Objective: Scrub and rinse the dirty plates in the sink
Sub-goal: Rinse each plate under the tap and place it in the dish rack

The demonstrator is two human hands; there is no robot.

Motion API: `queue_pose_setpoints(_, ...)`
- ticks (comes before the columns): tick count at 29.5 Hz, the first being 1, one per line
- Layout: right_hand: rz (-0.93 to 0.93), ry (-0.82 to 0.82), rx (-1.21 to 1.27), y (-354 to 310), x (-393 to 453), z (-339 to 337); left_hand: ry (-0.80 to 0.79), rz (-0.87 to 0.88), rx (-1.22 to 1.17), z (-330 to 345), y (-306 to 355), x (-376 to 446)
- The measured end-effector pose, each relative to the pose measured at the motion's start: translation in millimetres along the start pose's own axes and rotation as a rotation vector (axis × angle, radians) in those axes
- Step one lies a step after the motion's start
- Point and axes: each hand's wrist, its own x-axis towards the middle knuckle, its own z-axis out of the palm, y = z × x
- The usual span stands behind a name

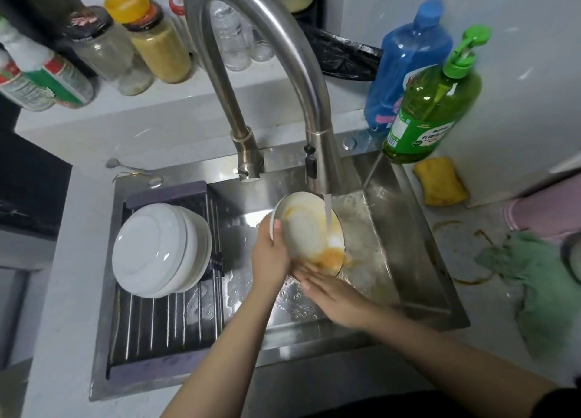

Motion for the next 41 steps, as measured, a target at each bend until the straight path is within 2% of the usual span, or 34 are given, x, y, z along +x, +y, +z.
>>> queue_pose_setpoints(2, 0.017, 0.109, -0.055, 9.8, -6.1, -2.5, 0.029, 0.011, -0.028, -5.6, 1.4, 5.4)
queue_pose_setpoints(4, 0.127, 0.201, -0.197, 17.9, -5.9, -10.1, 0.034, 0.012, -0.005, -6.7, 1.7, 6.1)
queue_pose_setpoints(5, 0.148, 0.197, -0.178, 16.3, -5.2, -8.8, 0.031, 0.020, 0.011, -5.2, 1.5, 3.6)
queue_pose_setpoints(8, 0.054, 0.179, 0.045, -0.3, -5.4, 1.9, 0.059, 0.038, 0.011, -3.6, 1.1, 4.2)
queue_pose_setpoints(9, 0.054, 0.185, 0.019, 0.3, -7.8, -0.9, 0.065, 0.029, -0.007, -4.3, 1.7, 6.1)
queue_pose_setpoints(12, 0.245, 0.204, -0.235, 10.7, -8.5, -16.6, 0.056, -0.007, -0.027, -3.8, -0.2, 9.5)
queue_pose_setpoints(13, 0.245, 0.193, -0.231, 8.7, -8.6, -15.9, 0.050, -0.014, -0.028, -1.3, -1.1, 8.6)
queue_pose_setpoints(16, 0.066, 0.167, 0.015, -7.7, -13.1, 3.1, 0.075, -0.051, -0.046, 0.5, -3.6, 6.2)
queue_pose_setpoints(17, 0.046, 0.169, 0.024, -5.2, -16.6, 2.6, 0.079, -0.056, -0.059, 1.1, -3.9, 7.5)
queue_pose_setpoints(20, 0.261, 0.176, -0.142, 14.8, -13.0, -9.4, 0.044, -0.078, -0.015, 1.8, -8.1, 8.5)
queue_pose_setpoints(23, 0.370, 0.103, -0.072, 12.6, 15.0, -9.0, -0.062, -0.161, 0.015, 9.9, -11.0, 4.5)
queue_pose_setpoints(27, 0.301, 0.107, 0.099, 2.8, 51.5, 1.1, -0.171, -0.228, -0.020, 24.1, -23.6, -2.2)
queue_pose_setpoints(30, 0.096, -0.115, 0.193, -4.3, 25.3, -3.1, -0.137, -0.318, -0.164, 14.1, -31.1, 5.4)
queue_pose_setpoints(32, 0.095, -0.202, 0.095, 16.5, 3.5, -15.4, -0.151, -0.365, -0.249, 6.8, -35.4, 8.5)
queue_pose_setpoints(35, 0.253, -0.066, -0.279, 41.6, 9.3, -30.3, -0.220, -0.393, -0.260, 7.6, -38.3, 2.4)
queue_pose_setpoints(36, 0.270, -0.033, -0.303, 35.1, 17.5, -28.8, -0.262, -0.402, -0.253, 11.8, -37.8, -1.5)
queue_pose_setpoints(38, 0.156, -0.004, -0.263, 14.9, 30.3, -16.3, -0.289, -0.418, -0.252, 17.6, -37.5, -2.7)
queue_pose_setpoints(41, 0.005, -0.046, -0.249, 7.1, 26.0, -9.9, -0.250, -0.406, -0.267, 14.5, -38.8, 4.0)
